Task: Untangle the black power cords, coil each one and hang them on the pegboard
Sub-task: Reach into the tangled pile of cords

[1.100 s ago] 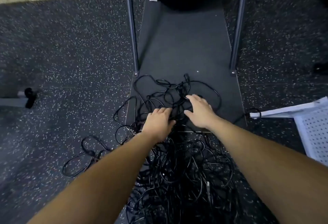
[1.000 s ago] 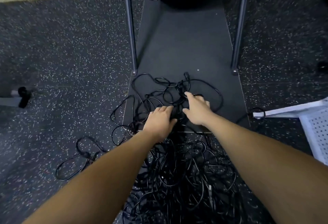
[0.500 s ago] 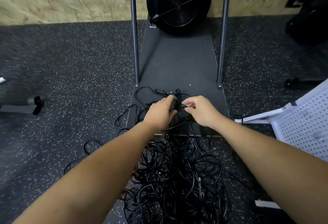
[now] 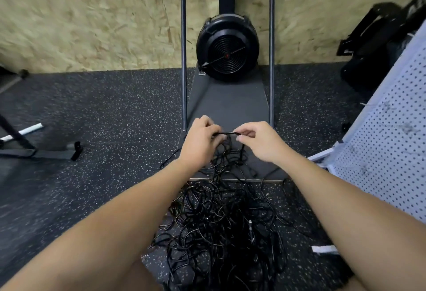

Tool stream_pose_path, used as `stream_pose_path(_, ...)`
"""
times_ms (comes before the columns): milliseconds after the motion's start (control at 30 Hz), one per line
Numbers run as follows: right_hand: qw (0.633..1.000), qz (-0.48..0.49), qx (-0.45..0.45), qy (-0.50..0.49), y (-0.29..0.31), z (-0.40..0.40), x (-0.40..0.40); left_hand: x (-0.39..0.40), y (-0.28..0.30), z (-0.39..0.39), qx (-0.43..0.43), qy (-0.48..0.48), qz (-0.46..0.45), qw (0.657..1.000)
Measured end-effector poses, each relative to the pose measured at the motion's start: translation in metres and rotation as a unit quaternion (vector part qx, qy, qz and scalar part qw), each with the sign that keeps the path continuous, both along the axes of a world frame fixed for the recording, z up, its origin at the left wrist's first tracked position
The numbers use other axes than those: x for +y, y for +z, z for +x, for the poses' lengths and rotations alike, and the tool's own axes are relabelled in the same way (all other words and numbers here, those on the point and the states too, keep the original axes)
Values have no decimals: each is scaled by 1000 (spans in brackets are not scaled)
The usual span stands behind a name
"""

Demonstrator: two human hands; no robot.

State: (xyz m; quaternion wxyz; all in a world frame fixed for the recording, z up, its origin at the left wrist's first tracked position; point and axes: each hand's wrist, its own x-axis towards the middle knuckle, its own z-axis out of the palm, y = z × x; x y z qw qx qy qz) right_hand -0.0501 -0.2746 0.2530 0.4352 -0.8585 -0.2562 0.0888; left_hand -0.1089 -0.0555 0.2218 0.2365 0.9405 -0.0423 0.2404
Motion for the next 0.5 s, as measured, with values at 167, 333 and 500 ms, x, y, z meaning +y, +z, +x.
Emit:
stream_pose_path(167,994,-57,80,50,-7,-39,-16,-8,23,-34,1,-33,-11,999)
stream_pose_path(333,995,-25,94,24,4,-58,-28,-13,40,-54,27,-39,-61,997)
stream_pose_path(500,991,79,110,-13,40,-67,-32,1,42,-64,115,-38,-135,984)
